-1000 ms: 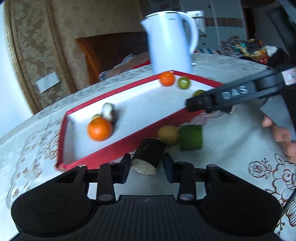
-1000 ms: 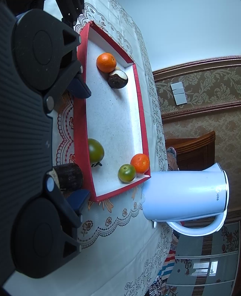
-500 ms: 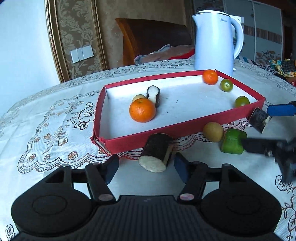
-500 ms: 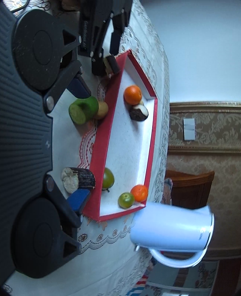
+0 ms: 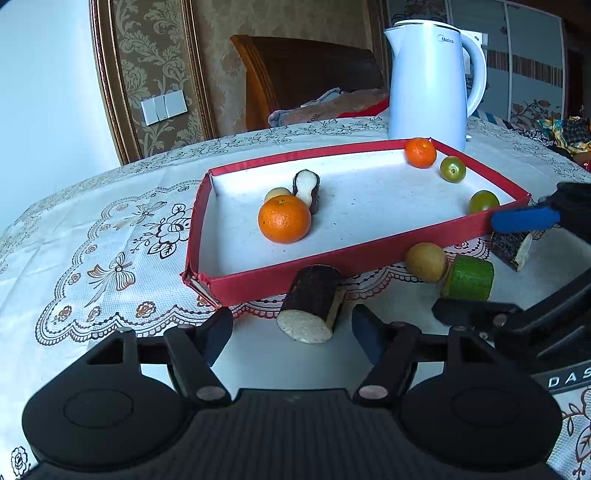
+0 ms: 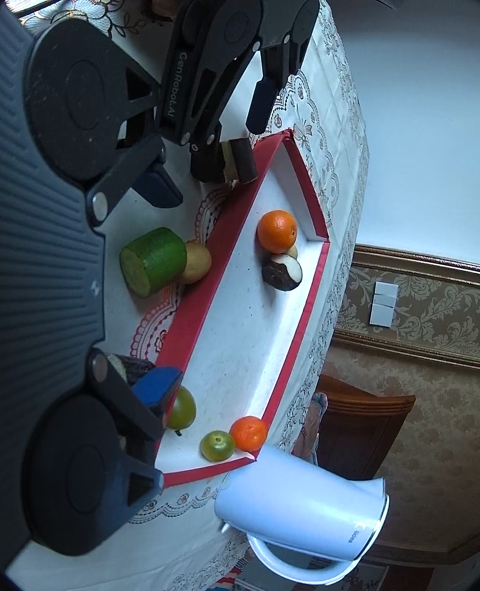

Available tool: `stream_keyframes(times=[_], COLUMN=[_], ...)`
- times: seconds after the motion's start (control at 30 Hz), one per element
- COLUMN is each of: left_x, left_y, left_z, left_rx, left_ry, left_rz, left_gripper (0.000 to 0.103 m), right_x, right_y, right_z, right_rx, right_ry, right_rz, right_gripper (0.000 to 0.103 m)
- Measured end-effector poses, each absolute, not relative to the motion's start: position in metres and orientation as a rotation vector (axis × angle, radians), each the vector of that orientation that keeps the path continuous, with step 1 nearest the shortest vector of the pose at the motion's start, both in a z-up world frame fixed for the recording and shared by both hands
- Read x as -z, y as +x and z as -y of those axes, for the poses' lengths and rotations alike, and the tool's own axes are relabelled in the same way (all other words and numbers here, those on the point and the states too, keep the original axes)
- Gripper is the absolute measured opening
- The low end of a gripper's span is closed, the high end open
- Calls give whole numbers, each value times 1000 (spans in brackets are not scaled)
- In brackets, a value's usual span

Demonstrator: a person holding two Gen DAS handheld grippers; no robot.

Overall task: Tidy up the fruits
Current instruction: 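Grasp a green cucumber piece with the right gripper while the left gripper lifts the eggplant slice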

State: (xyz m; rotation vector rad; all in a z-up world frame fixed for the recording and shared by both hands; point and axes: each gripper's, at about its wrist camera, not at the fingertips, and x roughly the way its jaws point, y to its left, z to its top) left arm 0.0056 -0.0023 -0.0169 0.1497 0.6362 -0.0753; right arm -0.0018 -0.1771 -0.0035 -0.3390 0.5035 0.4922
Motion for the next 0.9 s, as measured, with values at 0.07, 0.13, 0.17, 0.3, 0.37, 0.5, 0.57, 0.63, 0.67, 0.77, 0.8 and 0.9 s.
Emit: stream_keyframes(times=[0.07, 0.13, 0.17, 0.3, 0.37, 0.5, 0.57, 0.63, 0.67, 0.77, 0.8, 0.9], left_x=[17, 17, 17, 17, 17, 16, 16, 16, 16, 16, 16, 16], left_y=[6, 6, 6, 6, 6, 3, 1, 0, 0, -1, -2, -3], left_z=[2, 2, 2, 2, 2, 6, 9, 11, 12, 13, 14, 16], left_rx=[76, 75, 74, 73, 82, 111, 125, 138, 142, 155, 157, 163], left_ry=[146, 148, 150, 151, 150, 172, 184, 192, 193, 199, 203, 214], left_rz=[-638, -637, -637, -636, -635, -621, -613, -609, -609, -608, -605, -599], left_gripper=[71, 71, 72, 72, 72, 71, 69, 57, 53, 37, 34, 34], right_x=[4, 5, 6, 8, 8, 9, 9, 8, 8, 7, 7, 5], right_y=[1, 5, 6, 9, 8, 6, 5, 4, 4, 5, 4, 2], right_z=[178, 179, 179, 178, 177, 176, 176, 176, 177, 178, 178, 181], right_rx=[-500, -512, -515, -537, -547, -562, -561, -558, -556, -543, -537, -536], right_ry=[-329, -319, -317, -312, -309, -316, -318, -310, -308, -301, -296, -279], right_rz=[-521, -544, -556, -569, -566, -558, -555, -557, -555, -551, -548, -535], right_gripper=[87, 83, 81, 66, 53, 37, 37, 37, 37, 38, 38, 38])
